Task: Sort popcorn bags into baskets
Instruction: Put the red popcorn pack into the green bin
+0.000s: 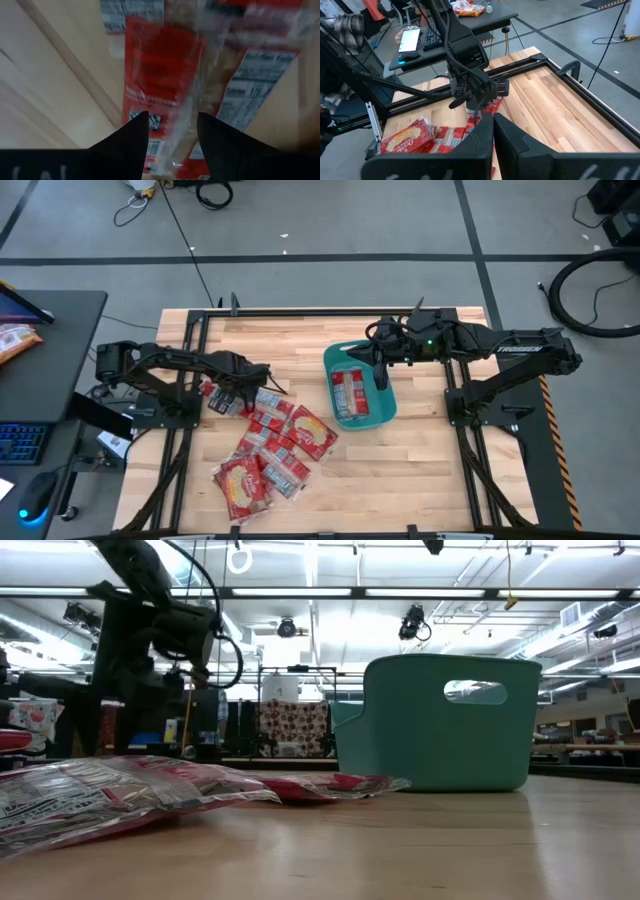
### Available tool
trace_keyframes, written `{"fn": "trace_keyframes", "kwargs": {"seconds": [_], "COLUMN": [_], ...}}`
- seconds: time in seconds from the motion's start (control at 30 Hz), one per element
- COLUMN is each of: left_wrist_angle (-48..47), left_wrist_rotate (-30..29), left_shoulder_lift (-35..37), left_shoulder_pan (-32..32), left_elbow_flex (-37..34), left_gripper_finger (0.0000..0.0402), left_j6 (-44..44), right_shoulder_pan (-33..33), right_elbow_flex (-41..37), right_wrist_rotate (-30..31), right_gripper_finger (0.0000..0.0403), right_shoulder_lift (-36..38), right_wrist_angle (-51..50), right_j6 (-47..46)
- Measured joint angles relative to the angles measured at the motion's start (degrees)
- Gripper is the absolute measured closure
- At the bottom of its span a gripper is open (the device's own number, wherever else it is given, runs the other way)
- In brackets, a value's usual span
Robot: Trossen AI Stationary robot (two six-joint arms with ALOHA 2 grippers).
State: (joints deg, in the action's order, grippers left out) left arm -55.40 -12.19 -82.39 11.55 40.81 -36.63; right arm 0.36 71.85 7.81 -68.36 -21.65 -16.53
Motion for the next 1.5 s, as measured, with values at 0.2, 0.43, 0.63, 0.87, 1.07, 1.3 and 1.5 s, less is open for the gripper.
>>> {"fn": "trace_keyframes", "kwargs": {"seconds": [0.2, 0.43, 0.63, 0.87, 1.07, 1.3, 1.5], "left_wrist_angle": [0.3, 2.6, 2.7, 2.7, 1.7, 2.0, 4.3], "left_wrist_rotate": [-0.1, -0.1, 0.3, 4.4, 4.5, 4.1, 2.5], "left_shoulder_lift": [0.0, 0.0, 0.0, 0.0, 0.1, 0.8, 0.8], "left_shoulder_pan": [0.6, 0.7, 0.7, 0.7, 0.7, 0.7, 1.0], "left_elbow_flex": [-1.9, -1.9, -1.9, -1.9, -1.2, 2.3, 2.1], "left_gripper_finger": [0.023, 0.0242, 0.0302, 0.0386, 0.0397, 0.0397, 0.0346], "left_j6": [-3.9, -4.1, -2.7, -0.5, 0.6, 1.5, 1.2], "right_shoulder_pan": [0.0, 0.0, 0.0, 0.0, -0.1, -0.2, -0.2], "right_elbow_flex": [0.0, 0.0, 0.0, 0.0, 0.0, 0.0, 0.0], "right_wrist_rotate": [0.0, 0.8, 1.0, 1.1, 1.1, 1.2, 1.2], "right_gripper_finger": [0.0385, 0.0385, 0.0385, 0.0385, 0.0385, 0.0385, 0.0385], "right_shoulder_lift": [0.0, 0.0, 0.0, 0.0, 0.0, 0.0, 0.0], "right_wrist_angle": [0.0, 0.1, 0.1, 0.1, 0.1, 0.1, 0.1], "right_j6": [0.0, 0.0, 0.0, 0.0, 0.0, 0.2, 0.2]}}
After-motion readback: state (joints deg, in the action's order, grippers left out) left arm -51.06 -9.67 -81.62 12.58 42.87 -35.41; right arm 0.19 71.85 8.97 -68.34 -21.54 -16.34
